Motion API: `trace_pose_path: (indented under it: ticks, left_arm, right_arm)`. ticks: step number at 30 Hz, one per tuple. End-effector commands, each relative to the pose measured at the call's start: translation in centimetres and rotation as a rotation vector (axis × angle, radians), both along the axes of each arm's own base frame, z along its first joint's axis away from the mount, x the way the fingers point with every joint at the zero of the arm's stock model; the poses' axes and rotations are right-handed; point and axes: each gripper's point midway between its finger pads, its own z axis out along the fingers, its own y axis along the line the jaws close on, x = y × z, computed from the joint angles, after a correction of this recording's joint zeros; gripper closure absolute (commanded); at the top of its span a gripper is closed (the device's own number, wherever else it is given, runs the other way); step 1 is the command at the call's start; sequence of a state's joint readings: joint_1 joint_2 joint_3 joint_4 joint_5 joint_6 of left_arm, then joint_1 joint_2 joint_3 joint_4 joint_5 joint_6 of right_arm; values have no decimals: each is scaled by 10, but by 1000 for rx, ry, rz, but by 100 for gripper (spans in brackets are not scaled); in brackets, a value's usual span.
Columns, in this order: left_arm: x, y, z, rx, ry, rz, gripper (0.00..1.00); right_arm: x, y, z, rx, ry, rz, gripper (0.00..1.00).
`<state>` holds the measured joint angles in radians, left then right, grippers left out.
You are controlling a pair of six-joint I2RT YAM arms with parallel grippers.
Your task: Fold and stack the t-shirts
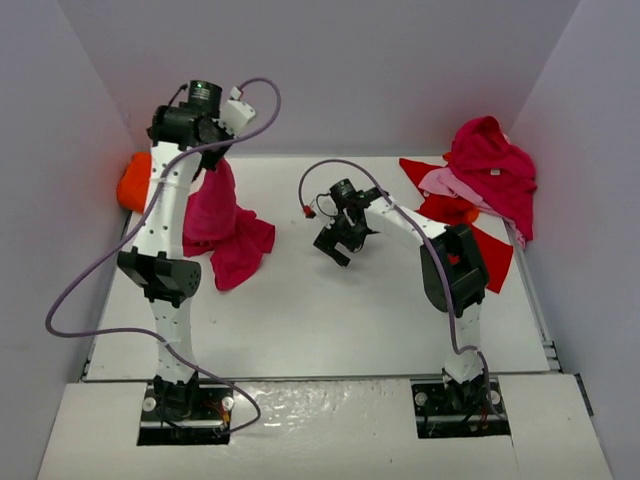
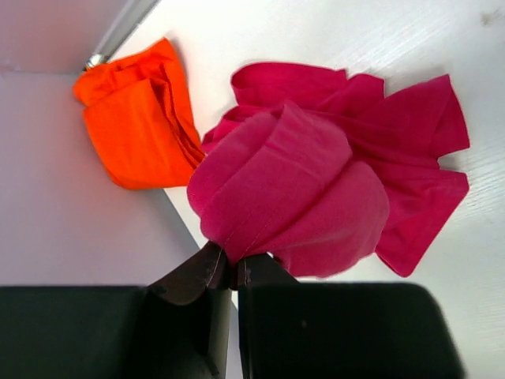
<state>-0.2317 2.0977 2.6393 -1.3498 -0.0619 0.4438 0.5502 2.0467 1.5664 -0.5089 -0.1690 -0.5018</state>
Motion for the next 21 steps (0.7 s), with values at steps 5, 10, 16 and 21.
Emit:
trace_pose_path:
  ticks: [5, 10, 16, 21]
  left_arm:
    - [-121, -152, 47, -73, 3, -586, 100]
    - [-175, -121, 157, -271, -302, -615, 100]
    - [-174, -36, 150, -68, -356, -407, 100]
    - [-157, -13, 95, 91, -234, -349, 100]
  right_arm:
    - [7, -39, 31, -20, -69, -84, 0]
    - [6, -41, 32, -14, -69, -92, 0]
    - [11, -32, 41, 7, -92, -90, 0]
    - [10, -28, 54, 38, -108, -82, 0]
